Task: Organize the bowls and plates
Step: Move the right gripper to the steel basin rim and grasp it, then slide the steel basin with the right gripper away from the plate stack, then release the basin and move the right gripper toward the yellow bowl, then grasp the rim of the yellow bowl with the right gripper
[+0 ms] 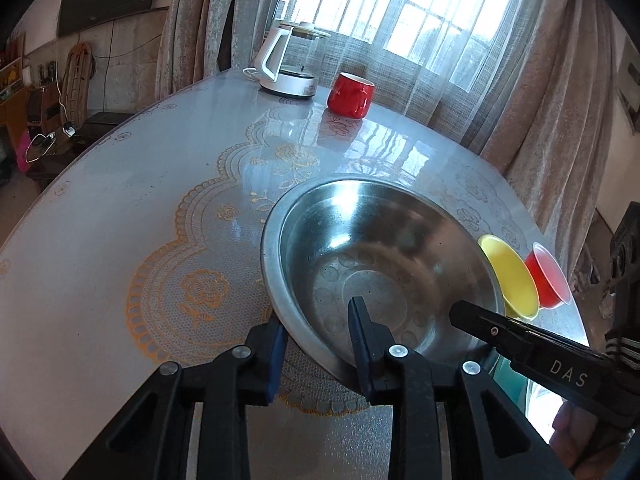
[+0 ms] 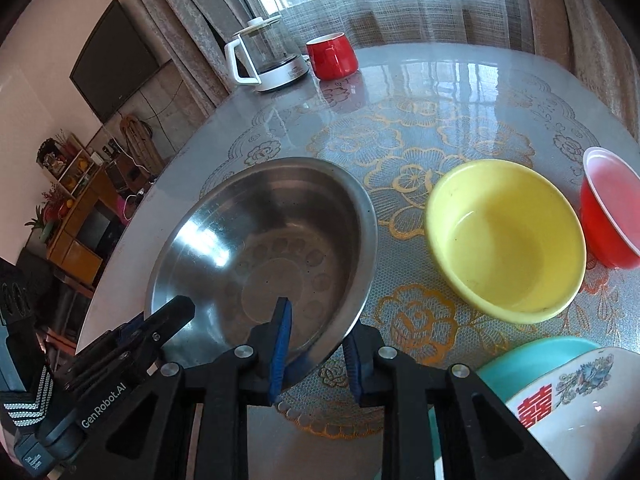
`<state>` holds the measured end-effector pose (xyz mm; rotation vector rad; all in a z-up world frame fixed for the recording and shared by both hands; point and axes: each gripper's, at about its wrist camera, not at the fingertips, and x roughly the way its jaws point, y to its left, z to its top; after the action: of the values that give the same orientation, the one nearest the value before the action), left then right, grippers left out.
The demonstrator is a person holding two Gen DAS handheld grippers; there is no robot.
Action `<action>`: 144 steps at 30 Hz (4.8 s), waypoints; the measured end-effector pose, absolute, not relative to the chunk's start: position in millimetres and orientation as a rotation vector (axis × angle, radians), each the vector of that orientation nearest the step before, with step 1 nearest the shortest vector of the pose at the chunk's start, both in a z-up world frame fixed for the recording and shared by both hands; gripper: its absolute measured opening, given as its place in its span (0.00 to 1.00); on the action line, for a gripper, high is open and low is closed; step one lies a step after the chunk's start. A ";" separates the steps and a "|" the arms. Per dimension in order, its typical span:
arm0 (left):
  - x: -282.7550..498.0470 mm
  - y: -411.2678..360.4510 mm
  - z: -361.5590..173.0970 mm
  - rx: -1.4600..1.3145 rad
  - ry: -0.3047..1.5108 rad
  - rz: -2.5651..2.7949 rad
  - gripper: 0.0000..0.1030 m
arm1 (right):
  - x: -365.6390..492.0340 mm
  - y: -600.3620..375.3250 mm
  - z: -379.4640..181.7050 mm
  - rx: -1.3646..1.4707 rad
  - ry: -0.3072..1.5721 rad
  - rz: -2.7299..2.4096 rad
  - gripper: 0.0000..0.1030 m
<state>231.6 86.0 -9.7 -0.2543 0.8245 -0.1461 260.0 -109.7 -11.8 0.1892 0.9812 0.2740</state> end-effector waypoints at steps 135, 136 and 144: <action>230.4 -50.4 41.7 -0.048 0.899 -0.268 0.48 | 232.1 -275.9 17.0 0.561 0.881 0.098 0.29; 236.4 -52.6 40.9 -0.059 0.906 -0.272 0.48 | 236.4 -276.9 15.6 0.563 0.887 0.097 0.29; 274.1 -72.4 27.3 -0.076 0.956 -0.301 0.37 | 264.6 -287.9 1.9 0.571 0.939 0.062 0.22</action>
<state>274.1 -72.4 27.3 -0.0756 0.9565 -0.3008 264.6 -287.9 1.9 0.5706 0.9387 0.0618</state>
